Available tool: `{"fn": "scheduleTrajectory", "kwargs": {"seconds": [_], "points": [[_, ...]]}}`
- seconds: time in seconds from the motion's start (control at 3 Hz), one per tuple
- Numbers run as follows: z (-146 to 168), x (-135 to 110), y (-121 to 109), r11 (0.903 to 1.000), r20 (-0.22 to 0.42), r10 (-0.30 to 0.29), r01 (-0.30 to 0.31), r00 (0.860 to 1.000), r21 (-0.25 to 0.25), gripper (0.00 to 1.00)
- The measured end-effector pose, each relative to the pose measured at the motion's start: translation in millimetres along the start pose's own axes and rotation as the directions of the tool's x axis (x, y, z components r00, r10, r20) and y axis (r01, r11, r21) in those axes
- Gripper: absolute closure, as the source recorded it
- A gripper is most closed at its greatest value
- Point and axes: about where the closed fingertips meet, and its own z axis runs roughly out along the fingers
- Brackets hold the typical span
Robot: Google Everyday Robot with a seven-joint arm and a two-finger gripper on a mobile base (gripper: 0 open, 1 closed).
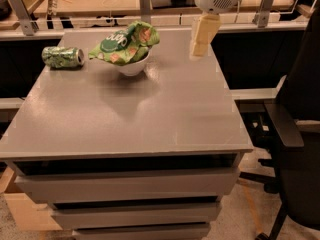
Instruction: Pick green rice chip bag from white bowl and place on counter
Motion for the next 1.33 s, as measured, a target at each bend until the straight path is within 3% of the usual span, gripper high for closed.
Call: {"fn": "scheduleTrajectory", "kwargs": {"seconds": [0.33,0.67,1.0,1.33], "points": [[2.0,-2.5,-0.8,1.0,0.005,-0.007,0.007,1.0,-0.001,0.0],[22.3,-23.7,-12.5,0.9933,0.021,-0.108,0.109,0.994,-0.037,0.0],[46.0,-51.5,-26.9,0.9631,0.026,-0.254,0.255,0.967,-0.085,0.0],[76.5,-84.7,-34.4,0.9049,0.057,-0.392,0.396,0.918,-0.156,0.0]]}}
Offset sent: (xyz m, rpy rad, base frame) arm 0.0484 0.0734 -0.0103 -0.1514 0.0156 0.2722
